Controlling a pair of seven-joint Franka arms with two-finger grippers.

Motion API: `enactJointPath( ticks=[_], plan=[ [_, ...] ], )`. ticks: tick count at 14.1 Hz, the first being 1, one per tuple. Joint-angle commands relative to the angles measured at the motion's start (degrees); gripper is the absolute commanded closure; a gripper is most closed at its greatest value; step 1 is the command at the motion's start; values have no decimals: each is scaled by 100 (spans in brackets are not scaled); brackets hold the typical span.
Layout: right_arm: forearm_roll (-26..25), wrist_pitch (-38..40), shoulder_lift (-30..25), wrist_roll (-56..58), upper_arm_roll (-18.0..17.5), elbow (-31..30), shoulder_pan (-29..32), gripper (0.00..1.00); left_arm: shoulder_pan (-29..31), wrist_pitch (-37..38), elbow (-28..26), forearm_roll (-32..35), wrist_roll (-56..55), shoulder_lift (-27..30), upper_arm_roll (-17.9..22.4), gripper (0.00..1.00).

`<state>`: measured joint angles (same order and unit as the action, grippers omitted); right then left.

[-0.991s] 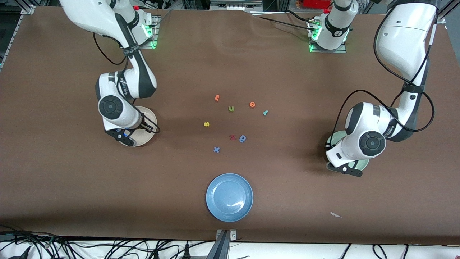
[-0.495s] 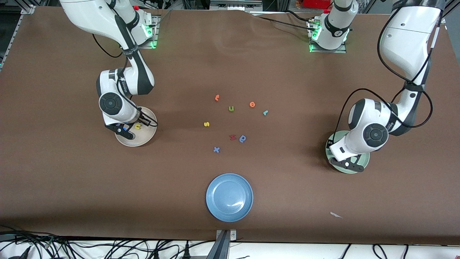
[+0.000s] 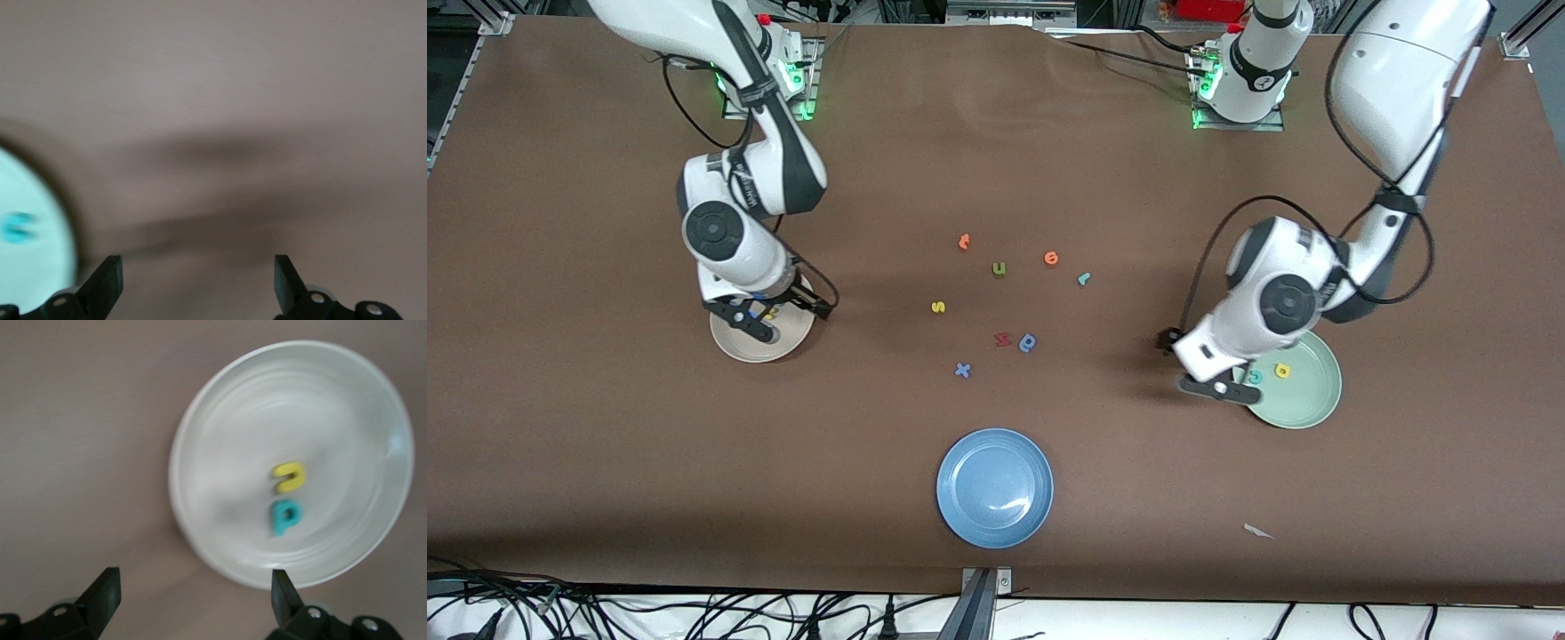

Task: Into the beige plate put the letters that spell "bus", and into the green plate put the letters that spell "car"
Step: 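Place p on beige plate with the right gripper while the left gripper places c, then move the right gripper to yellow s while the left gripper nears teal d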

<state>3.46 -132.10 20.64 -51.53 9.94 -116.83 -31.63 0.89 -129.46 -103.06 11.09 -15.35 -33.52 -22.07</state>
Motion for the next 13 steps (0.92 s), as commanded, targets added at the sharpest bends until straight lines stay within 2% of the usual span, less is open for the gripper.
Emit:
enactJointPath(
  ticks=[1, 4, 6, 9, 10, 12, 13],
  plan=[
    [58, 18, 299, -987, -412, 527, -45, 1, -255, -630, -863, 409, -635, 363, -131, 0],
    [49, 18, 800, -1982, -861, 1195, -72, 1, -651, -800, -1216, 473, -1065, 478, -245, 0],
    [-12, -8, 1011, -1853, -993, 1399, -176, 1, -827, -808, -1409, 482, -1382, 565, -411, 0],
    [5, -324, 1223, -758, -1002, 1417, -467, 1, -1020, -913, -1515, 516, -1734, 575, -544, 2],
    [-21, -351, 1241, -379, -1002, 1408, -493, 7, -1056, -1071, -1646, 656, -1848, 583, -544, 2],
    [-30, -386, 1293, 62, -1002, 1408, -555, 34, -1074, -1317, -1805, 1059, -2225, 566, -544, 4],
    [-21, -508, 1346, 229, -1002, 1400, -590, 38, -1065, -1336, -1815, 1183, -2358, 531, -544, 6]
  ],
)
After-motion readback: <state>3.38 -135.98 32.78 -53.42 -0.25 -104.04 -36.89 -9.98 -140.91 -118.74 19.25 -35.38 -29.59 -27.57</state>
